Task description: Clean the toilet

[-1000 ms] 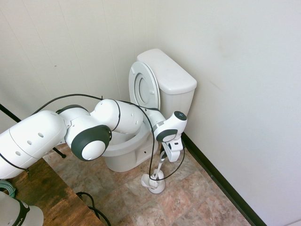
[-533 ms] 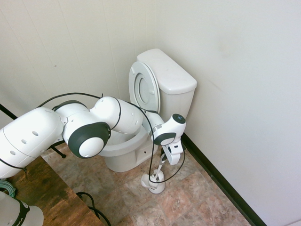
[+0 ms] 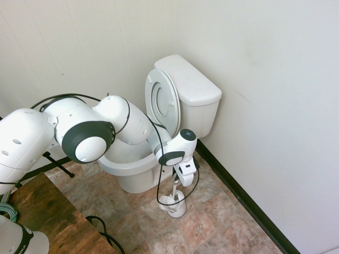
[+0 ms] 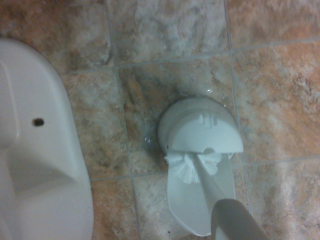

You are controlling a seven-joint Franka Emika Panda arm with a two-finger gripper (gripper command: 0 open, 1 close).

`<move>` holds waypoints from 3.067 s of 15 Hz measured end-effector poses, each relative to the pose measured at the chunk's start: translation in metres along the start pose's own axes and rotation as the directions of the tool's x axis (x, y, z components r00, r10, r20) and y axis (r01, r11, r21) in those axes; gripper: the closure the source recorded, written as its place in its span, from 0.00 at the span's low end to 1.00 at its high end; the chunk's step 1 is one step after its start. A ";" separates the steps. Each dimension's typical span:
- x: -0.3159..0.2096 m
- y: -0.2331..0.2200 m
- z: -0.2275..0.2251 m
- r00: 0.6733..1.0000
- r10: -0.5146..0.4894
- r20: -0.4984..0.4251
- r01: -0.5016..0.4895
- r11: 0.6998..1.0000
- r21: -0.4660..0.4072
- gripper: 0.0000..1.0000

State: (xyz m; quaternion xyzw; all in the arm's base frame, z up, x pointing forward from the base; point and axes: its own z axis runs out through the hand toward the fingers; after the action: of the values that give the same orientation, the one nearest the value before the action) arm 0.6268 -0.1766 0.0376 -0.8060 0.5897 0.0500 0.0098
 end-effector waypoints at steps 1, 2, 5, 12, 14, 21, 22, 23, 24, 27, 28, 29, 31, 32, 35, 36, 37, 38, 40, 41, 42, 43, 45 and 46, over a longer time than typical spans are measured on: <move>-0.006 0.001 -0.018 1.000 -0.012 -0.009 0.012 1.000 0.004 1.00; -0.010 0.005 -0.042 1.000 -0.017 -0.023 0.017 1.000 0.008 1.00; -0.012 0.035 -0.101 0.998 -0.036 -0.057 0.036 0.999 -0.015 1.00; -0.084 0.094 -0.212 0.984 -0.099 -0.146 0.106 0.994 0.039 1.00; -0.119 0.101 -0.237 0.975 -0.122 -0.184 0.133 0.990 0.048 1.00; -0.322 0.103 -0.420 0.938 -0.235 -0.256 0.263 0.961 0.080 1.00; -0.351 0.107 -0.432 0.932 -0.260 -0.254 0.291 0.952 0.097 1.00; -0.368 0.107 -0.433 0.928 -0.276 -0.252 0.309 0.946 0.101 1.00; -0.378 0.103 -0.427 0.925 -0.287 -0.248 0.319 0.943 0.098 1.00; -0.397 0.077 -0.406 0.919 -0.315 -0.237 0.347 0.931 0.109 1.00; -0.404 0.067 -0.403 0.917 -0.326 -0.230 0.358 0.927 0.116 1.00; -0.410 0.057 -0.400 0.916 -0.334 -0.222 0.366 0.922 0.126 1.00; -0.416 0.034 -0.388 0.914 -0.347 -0.210 0.380 0.914 0.143 1.00; -0.417 0.021 -0.377 0.914 -0.351 -0.203 0.383 0.912 0.149 1.00; -0.396 -0.027 -0.320 0.927 -0.336 -0.165 0.359 0.924 0.135 1.00; -0.386 -0.044 -0.299 0.932 -0.327 -0.158 0.348 0.928 0.132 1.00; -0.379 -0.059 -0.283 0.935 -0.319 -0.155 0.340 0.931 0.135 1.00; -0.375 -0.073 -0.269 0.939 -0.308 -0.154 0.330 0.932 0.148 1.00; -0.370 -0.096 -0.244 0.951 -0.266 -0.161 0.292 0.941 0.170 1.00; -0.368 -0.107 -0.232 0.956 -0.243 -0.166 0.270 0.947 0.172 1.00; -0.363 -0.117 -0.221 0.961 -0.218 -0.173 0.247 0.954 0.171 1.00; -0.355 -0.128 -0.213 0.964 -0.198 -0.179 0.228 0.958 0.172 1.00; -0.333 -0.147 -0.198 0.969 -0.156 -0.194 0.191 0.966 0.176 1.00; -0.323 -0.157 -0.191 0.971 -0.135 -0.197 0.171 0.969 0.178 1.00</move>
State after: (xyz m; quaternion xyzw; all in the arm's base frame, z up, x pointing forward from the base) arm 0.6921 0.1639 0.2510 -0.8455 0.5261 -0.0831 0.0378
